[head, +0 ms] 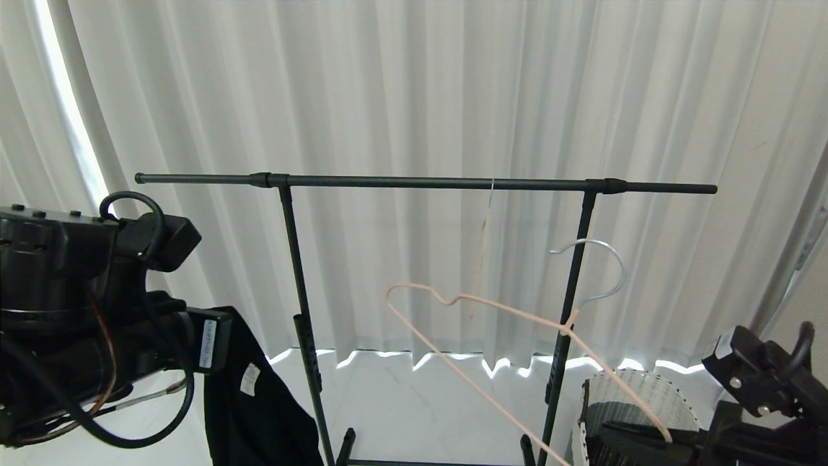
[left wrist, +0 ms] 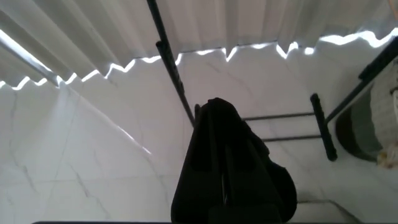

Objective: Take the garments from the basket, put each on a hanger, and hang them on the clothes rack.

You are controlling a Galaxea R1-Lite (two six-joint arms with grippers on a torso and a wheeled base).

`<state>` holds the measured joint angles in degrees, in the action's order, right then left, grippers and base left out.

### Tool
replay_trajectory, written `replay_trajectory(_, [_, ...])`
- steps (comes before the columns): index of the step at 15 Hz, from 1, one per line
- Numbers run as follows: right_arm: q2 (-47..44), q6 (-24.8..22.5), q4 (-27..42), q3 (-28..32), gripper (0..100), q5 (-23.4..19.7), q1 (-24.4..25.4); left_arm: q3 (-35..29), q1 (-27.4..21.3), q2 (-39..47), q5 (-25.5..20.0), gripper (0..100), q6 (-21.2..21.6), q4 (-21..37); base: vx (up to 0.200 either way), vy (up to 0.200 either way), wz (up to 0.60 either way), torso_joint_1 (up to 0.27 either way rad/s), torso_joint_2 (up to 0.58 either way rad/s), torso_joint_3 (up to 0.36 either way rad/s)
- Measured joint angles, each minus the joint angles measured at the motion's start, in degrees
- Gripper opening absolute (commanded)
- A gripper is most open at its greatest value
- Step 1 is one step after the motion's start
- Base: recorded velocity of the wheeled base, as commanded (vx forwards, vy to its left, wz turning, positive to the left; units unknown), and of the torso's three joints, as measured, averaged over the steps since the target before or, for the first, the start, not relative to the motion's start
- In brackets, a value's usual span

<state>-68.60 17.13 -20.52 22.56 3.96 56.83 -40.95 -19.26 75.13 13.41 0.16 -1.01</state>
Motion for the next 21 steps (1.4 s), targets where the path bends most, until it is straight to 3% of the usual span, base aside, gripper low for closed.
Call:
replay_trajectory(3, [-1.17,1.16,-1.51,0.30,0,-4.25,4.17,-1.63,-2.89,4.77,3.69,0,-1.05,-4.00,0.000,0.000,0.00,0.000,0.00,0.000])
replay_trajectory(5, [-2.40,1.56,-2.28,0.45,0,-4.67,5.90,-2.96,-4.38,6.81,3.83,0,-1.52,-5.90,0.000,0.000,0.00,0.000,0.00,0.000])
replay_trajectory(9, [-5.85,4.95,-4.35,2.43,0,-5.07,8.22,-5.33,-7.55,8.78,3.83,0,-6.73,-6.38,0.000,0.000,0.00,0.000,0.00,0.000])
replay_trajectory(21, [-11.30,6.84,-5.67,4.88,0,-4.14,7.61,-5.80,-8.50,9.20,4.49,0,-7.52,-6.40,0.000,0.000,0.00,0.000,0.00,0.000])
